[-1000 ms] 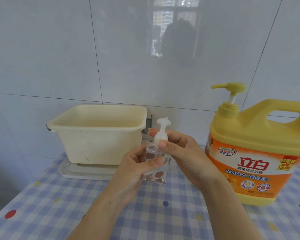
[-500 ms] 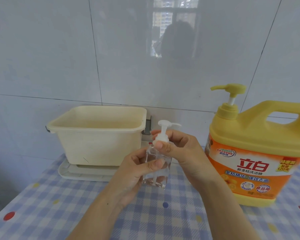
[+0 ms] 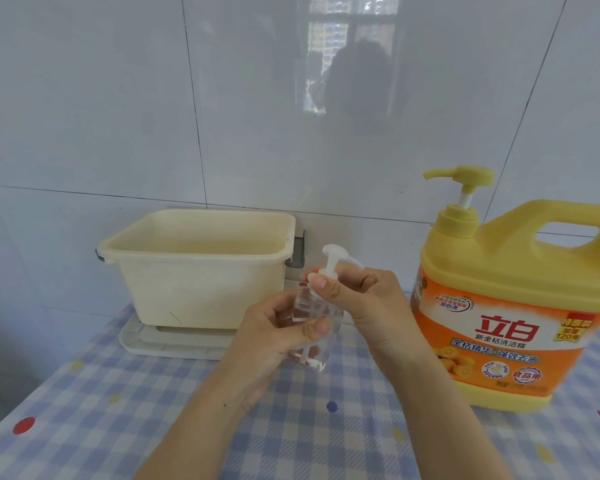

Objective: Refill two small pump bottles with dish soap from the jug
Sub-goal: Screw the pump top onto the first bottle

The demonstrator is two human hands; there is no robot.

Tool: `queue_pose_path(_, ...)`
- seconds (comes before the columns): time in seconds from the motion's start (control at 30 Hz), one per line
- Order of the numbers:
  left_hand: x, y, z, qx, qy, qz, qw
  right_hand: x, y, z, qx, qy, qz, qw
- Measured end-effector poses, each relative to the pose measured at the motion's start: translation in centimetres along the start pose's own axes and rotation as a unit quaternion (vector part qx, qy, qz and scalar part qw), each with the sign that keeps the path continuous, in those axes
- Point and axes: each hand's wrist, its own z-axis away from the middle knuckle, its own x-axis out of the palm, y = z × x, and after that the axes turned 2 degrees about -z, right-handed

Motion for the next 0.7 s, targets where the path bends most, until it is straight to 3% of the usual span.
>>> queue_pose_path(0.1,0.0,0.0,0.1,-0.007,-0.012,0.022,1.0,-0.1,0.2,-0.1,-0.001,0.004,0.013,1.0)
queue_pose_path(0.23,-0.8,0.0,0.1,-0.054,-0.124,0.119,0.984,-1.1,-0.1,0.0,0.032,-0.12,-0.018,0.992)
queue_pose_path(0.37,-1.3,-0.1,0.2,-0.08,-0.174,0.136,0.972,-1.2,0.2,0.0,0.043,-0.143,-0.043,0.988)
queue_pose_path(0.47,-1.0,0.2,0.3,-0.056,-0.136,0.11,0.983,-0.8,0.0,0.0,0.025,-0.11,-0.055,0.992)
queue_pose_path(0.6,-0.1,0.3,0.4,0.029,0.034,-0.043,0.998,0.1,0.3,0.0,-0.011,-0.015,0.006,1.0)
queue_pose_path(0.7,0.2,0.3,0.6,0.044,0.056,-0.074,0.995,0.4,0.7,-0.2,-0.019,0.036,0.048,0.998)
